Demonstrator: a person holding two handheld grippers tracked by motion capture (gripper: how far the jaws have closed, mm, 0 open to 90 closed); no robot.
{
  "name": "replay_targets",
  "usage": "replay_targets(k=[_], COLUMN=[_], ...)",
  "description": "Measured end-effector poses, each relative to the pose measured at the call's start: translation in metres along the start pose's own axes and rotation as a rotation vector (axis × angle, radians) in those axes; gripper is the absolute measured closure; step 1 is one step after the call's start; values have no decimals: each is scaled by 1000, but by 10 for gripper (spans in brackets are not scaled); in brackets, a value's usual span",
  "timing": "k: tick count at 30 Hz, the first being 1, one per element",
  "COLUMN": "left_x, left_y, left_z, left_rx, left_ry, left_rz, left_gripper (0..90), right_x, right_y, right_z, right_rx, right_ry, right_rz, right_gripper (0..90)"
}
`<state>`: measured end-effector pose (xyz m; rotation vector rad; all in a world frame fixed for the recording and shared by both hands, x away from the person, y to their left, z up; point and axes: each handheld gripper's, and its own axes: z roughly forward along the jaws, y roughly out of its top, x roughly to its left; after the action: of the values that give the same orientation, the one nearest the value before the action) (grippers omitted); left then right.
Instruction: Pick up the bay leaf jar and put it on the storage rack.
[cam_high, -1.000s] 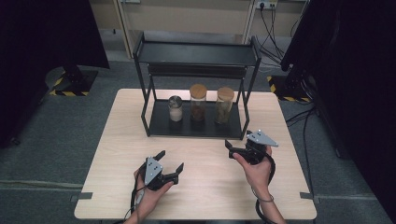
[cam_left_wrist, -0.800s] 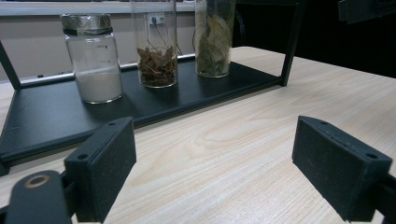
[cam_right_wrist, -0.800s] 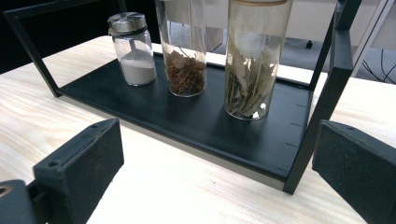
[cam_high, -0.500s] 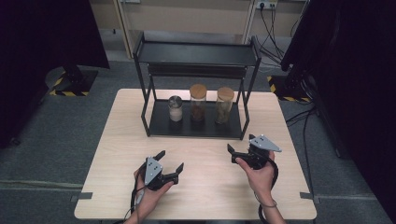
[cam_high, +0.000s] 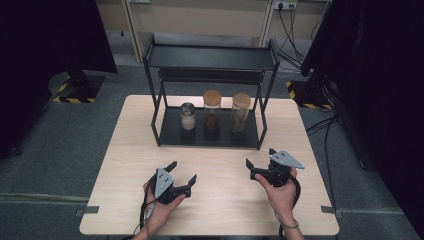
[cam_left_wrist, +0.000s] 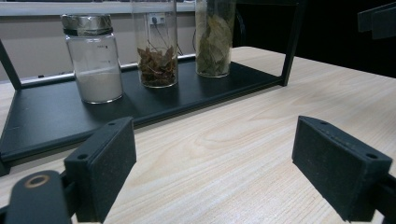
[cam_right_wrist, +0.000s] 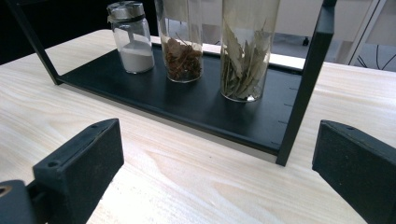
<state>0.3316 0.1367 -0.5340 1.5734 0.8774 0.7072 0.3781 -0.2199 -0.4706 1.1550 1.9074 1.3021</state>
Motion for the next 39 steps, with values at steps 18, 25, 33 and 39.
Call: replay_targets(k=[18,25,33,39], left_x=[0,0,0,1], left_y=[0,0,0,0], left_z=[0,0,0,0], left_rx=[-1,0,0,0], left_ry=[2,1,2,2], left_rz=[-1,-3,-5,-7], left_gripper=[133,133,133,133], right_x=[-8,-10,-12,-14], right_y=[-20,-26,-32,-38], right_z=[-10,-13,-17,-18], right_rx=[22,26,29,34], right_ry=[-24,-31,-38,-43], right_rz=[18,17,26,30], right_gripper=[23,23,23,23])
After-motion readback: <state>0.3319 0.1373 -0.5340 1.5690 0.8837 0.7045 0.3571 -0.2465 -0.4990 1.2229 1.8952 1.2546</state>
